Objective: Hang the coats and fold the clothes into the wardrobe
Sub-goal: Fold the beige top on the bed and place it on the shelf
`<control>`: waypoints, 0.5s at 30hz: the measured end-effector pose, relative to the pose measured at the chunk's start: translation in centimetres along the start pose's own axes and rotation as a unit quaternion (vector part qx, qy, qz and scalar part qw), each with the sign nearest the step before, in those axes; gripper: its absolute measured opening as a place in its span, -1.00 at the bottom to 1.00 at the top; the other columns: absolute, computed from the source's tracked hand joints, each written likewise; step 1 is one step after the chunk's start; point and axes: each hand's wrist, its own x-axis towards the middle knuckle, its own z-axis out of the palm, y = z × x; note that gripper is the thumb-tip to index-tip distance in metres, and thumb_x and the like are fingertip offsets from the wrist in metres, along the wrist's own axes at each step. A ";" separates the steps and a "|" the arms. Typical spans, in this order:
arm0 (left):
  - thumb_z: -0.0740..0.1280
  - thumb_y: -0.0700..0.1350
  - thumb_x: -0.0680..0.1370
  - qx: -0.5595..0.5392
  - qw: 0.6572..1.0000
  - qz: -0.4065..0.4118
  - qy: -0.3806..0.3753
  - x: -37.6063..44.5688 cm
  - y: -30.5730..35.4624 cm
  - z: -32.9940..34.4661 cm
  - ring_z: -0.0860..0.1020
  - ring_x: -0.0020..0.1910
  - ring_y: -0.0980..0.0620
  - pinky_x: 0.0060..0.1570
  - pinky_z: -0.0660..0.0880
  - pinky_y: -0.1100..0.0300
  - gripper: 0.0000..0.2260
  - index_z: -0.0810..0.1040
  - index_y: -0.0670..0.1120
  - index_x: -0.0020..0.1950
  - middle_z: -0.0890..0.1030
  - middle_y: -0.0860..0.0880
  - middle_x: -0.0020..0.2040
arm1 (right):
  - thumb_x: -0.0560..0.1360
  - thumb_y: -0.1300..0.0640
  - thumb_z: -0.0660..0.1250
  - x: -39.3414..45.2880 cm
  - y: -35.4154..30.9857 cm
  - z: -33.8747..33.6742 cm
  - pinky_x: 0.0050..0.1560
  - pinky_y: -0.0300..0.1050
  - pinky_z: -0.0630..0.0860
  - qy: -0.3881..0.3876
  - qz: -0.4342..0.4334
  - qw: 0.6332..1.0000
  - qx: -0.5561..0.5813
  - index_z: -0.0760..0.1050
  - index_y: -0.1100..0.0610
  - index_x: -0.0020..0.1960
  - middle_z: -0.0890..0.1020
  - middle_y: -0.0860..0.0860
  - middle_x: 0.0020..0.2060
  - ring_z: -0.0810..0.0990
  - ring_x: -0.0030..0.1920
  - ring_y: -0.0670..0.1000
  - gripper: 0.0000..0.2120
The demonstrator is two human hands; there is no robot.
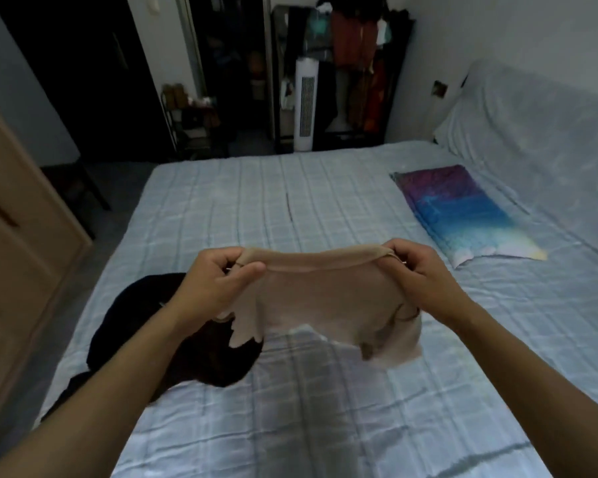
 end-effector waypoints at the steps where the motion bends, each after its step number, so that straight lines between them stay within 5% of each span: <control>1: 0.41 -0.17 0.57 -0.022 1.000 -0.009 -0.004 0.3 1.6 -0.9 0.57 -0.32 0.07 -0.33 0.49 0.25 -0.86 0.65 -0.19 -0.16 0.62 -0.07 -0.30 | 0.61 0.25 0.30 0.7 -1.7 -0.6 -0.24 -0.33 0.41 -0.007 -0.001 1.000 0.012 0.57 0.14 -0.16 0.56 -0.06 -0.32 0.51 -0.27 -0.16 -0.82; 5: 0.37 -0.17 0.57 -0.088 0.995 -0.054 -0.018 1.7 6.9 -3.6 0.69 -0.18 0.03 -0.22 0.60 0.24 -0.88 0.70 -0.16 -0.01 0.73 -0.12 -0.13 | 0.63 0.21 0.26 3.8 -6.8 -2.0 -0.18 -0.33 0.46 -0.029 0.043 0.997 0.055 0.57 0.11 -0.21 0.59 -0.08 -0.34 0.54 -0.26 -0.16 -0.75; 9: 0.46 -0.12 0.53 -0.073 0.987 -0.138 0.033 4.9 9.2 -5.2 0.70 -0.16 -0.01 -0.20 0.63 0.17 -0.89 0.71 -0.16 -0.04 0.73 -0.13 -0.15 | 0.59 0.15 0.33 7.5 -8.7 -1.9 -0.02 -0.10 0.57 0.020 0.129 0.988 0.077 0.65 0.20 -0.12 0.70 0.09 -0.20 0.63 -0.14 -0.01 -0.81; 11: 0.52 -0.08 0.48 -0.054 0.978 -0.183 0.085 6.8 9.2 -5.4 0.71 -0.11 -0.10 -0.05 0.66 0.02 -0.80 0.70 -0.19 -0.03 0.73 -0.17 -0.14 | 0.57 0.16 0.35 9.1 -9.0 -0.8 -0.10 -0.08 0.58 0.054 0.175 0.980 0.080 0.63 0.29 -0.11 0.70 0.18 -0.19 0.64 -0.17 0.04 -0.80; 15: 0.50 -0.07 0.45 -0.012 0.959 -0.198 0.203 8.8 9.2 -4.5 0.67 -0.16 -0.12 -0.06 0.66 -0.04 -0.85 0.66 -0.16 -0.13 0.69 -0.16 -0.17 | 0.50 0.18 0.32 11.3 -9.3 2.8 -0.44 -0.17 0.28 0.154 0.211 0.964 0.055 0.33 0.06 -0.39 0.41 0.05 -0.45 0.38 -0.43 -0.01 -0.68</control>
